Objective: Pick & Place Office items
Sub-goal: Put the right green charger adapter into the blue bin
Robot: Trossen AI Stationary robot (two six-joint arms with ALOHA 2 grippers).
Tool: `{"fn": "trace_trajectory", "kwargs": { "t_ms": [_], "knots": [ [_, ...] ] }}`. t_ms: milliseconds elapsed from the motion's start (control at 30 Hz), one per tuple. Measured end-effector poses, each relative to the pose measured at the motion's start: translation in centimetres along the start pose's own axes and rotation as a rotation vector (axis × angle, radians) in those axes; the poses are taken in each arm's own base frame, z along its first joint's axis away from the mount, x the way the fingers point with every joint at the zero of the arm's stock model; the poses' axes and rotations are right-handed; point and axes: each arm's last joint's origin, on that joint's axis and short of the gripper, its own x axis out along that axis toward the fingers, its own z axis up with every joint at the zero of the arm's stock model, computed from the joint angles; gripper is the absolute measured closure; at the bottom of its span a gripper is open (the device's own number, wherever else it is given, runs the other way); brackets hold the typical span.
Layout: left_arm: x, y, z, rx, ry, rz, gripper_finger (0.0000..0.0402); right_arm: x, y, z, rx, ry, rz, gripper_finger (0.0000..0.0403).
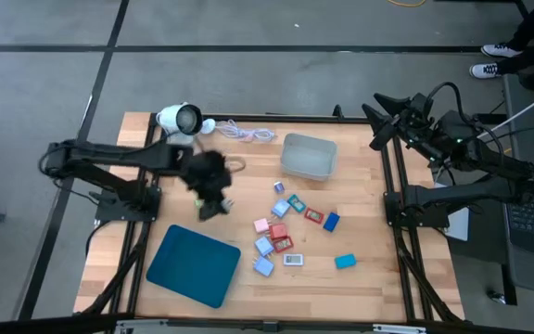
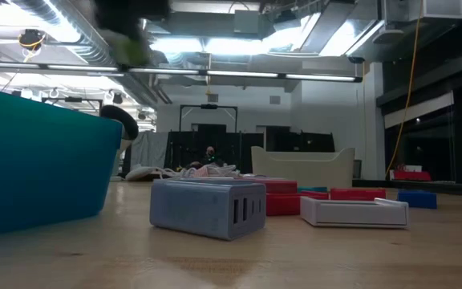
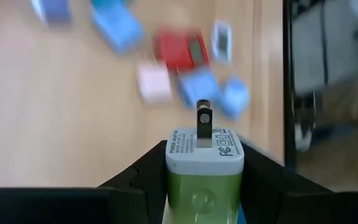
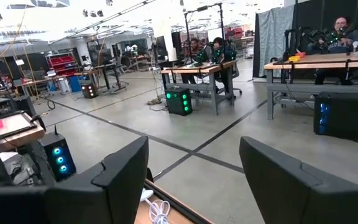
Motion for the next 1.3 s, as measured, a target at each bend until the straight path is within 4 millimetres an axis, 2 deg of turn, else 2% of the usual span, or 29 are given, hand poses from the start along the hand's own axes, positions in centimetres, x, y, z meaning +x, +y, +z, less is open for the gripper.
{"fn": "trace_trajectory", "kwargs": {
  "t_ms": [133, 267, 367, 500, 633, 767, 900, 1033, 1167, 1300],
  "knots": [
    [-0.5, -2.6, -2.3, -0.075, 0.048, 0.055, 0.0256, 0.0, 0.0, 0.0, -0.002, 0.000, 0.000, 0.0146],
    [0.0, -4.4, -4.5, -0.168, 0.153, 0.118, 0.0256, 0.0, 0.0, 0.0, -0.022, 0.002, -0.001, 0.0146],
    [1.1, -5.7, -5.9, -0.227, 0.187, 0.120, 0.0256, 0.0, 0.0, -0.1, -0.024, 0.005, -0.002, 0.0146],
    [3.2, -6.4, -8.5, -0.326, 0.245, 0.133, 0.0256, 0.0, 0.0, -0.1, -0.025, 0.005, -0.002, 0.0146],
    [5.0, -6.2, -11.1, -0.409, 0.276, 0.152, 0.0256, 0.0, 0.0, -0.1, -0.029, 0.006, -0.003, 0.0146],
    [6.2, -5.1, -13.3, -0.476, 0.319, 0.213, 0.0256, 0.0, 0.0, -0.1, -0.029, 0.006, -0.005, 0.0146],
    [7.2, -4.3, -15.0, -0.501, 0.342, 0.220, 0.0256, 0.0, 0.0, -0.1, -0.028, 0.006, -0.005, 0.0146],
    [8.0, -3.7, -15.8, -0.577, 0.342, 0.213, 0.0255, 0.0, 0.0, -0.1, -0.023, 0.006, -0.005, 0.0146],
    [7.9, -3.2, -16.3, -0.662, 0.357, 0.273, 0.0206, 0.0, 0.0, -0.1, -0.018, 0.006, -0.005, 0.0146],
    [7.5, -3.8, -15.8, -0.660, 0.334, 0.215, 0.0156, 0.0, 0.0, -0.1, -0.017, 0.005, -0.005, 0.0146]
  ]
}}
